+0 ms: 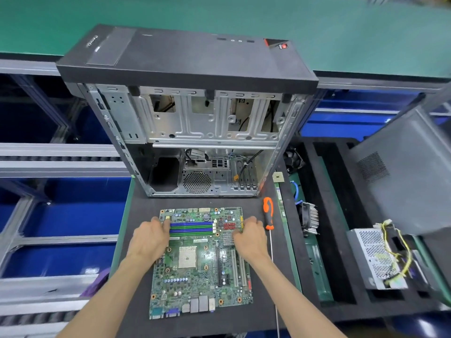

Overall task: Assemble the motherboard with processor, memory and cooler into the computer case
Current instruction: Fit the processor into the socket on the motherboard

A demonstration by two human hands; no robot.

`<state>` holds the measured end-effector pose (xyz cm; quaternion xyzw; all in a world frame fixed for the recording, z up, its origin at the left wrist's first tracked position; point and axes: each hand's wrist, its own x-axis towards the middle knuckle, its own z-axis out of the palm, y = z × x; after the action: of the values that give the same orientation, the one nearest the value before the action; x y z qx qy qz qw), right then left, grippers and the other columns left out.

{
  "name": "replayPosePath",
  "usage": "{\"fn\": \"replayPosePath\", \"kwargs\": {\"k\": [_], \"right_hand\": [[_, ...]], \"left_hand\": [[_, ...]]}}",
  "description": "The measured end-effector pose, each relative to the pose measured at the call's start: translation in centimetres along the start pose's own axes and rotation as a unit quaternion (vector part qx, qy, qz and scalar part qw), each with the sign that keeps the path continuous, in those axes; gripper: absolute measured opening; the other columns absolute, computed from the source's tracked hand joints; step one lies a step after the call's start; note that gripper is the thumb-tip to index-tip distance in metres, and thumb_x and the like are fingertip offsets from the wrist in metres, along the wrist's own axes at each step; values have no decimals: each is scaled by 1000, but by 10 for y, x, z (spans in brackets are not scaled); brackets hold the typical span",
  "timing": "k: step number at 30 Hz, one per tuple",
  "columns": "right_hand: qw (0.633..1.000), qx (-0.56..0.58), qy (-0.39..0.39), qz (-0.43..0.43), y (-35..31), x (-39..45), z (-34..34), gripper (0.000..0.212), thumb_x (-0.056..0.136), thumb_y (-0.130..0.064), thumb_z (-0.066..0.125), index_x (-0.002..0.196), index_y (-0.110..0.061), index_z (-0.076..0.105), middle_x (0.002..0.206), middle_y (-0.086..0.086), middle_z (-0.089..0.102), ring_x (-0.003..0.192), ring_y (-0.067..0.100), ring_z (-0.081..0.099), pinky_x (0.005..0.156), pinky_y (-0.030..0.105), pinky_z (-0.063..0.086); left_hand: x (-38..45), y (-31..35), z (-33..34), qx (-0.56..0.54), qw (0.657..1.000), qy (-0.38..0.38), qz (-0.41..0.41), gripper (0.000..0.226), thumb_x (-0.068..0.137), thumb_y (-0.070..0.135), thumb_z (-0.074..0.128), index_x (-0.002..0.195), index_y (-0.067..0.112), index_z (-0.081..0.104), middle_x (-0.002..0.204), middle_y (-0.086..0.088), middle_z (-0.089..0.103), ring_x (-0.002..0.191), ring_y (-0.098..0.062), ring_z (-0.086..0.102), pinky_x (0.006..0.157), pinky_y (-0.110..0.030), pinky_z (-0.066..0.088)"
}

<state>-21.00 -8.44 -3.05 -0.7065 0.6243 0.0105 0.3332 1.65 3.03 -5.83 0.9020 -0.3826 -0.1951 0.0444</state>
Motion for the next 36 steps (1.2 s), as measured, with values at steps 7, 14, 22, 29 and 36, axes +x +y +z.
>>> {"fn": "replayPosePath", "kwargs": {"k": [7, 14, 22, 29, 36], "right_hand": [[1000, 0, 16, -2, 3, 0, -2, 35, 93, -18, 60, 122, -3, 50, 125, 16, 52, 113, 32, 53, 91, 39, 46], [999, -30, 22, -37, 8, 1, -9, 26, 93, -20, 59, 112, -3, 52, 114, 13, 54, 102, 29, 57, 77, 33, 46], [986, 41, 153, -42, 21, 34, -53, 11, 93, -13, 57, 104, -11, 59, 96, 6, 64, 94, 27, 60, 74, 33, 43], [981, -60, 153, -103, 51, 105, -102, 30, 95, -7, 56, 126, -5, 57, 123, 14, 51, 112, 33, 50, 90, 37, 41], [978, -141, 84, -130, 54, 155, -120, 60, 89, 4, 58, 145, -13, 45, 137, 9, 41, 114, 33, 48, 88, 42, 48]], "left_hand": [[1, -1, 0, -20, 1000, -6, 22, 37, 102, 42, 33, 91, 11, 50, 77, -14, 59, 82, -43, 62, 64, -38, 40], [5, 5, -7, -3, 1000, -6, 26, 43, 101, 50, 37, 81, 13, 49, 75, -8, 55, 81, -39, 62, 65, -36, 41], [-3, 49, -17, -9, 986, 99, 134, 24, 98, 30, 51, 97, 7, 56, 94, -11, 55, 85, -29, 51, 66, -41, 46], [0, 86, 7, -57, 961, 27, 271, 21, 101, 31, 49, 115, 22, 61, 117, 10, 54, 102, -12, 48, 92, -30, 45], [3, 82, 10, -88, 956, 33, 276, 13, 98, 24, 56, 109, 22, 64, 110, 14, 54, 92, -10, 48, 89, -36, 48]]}}
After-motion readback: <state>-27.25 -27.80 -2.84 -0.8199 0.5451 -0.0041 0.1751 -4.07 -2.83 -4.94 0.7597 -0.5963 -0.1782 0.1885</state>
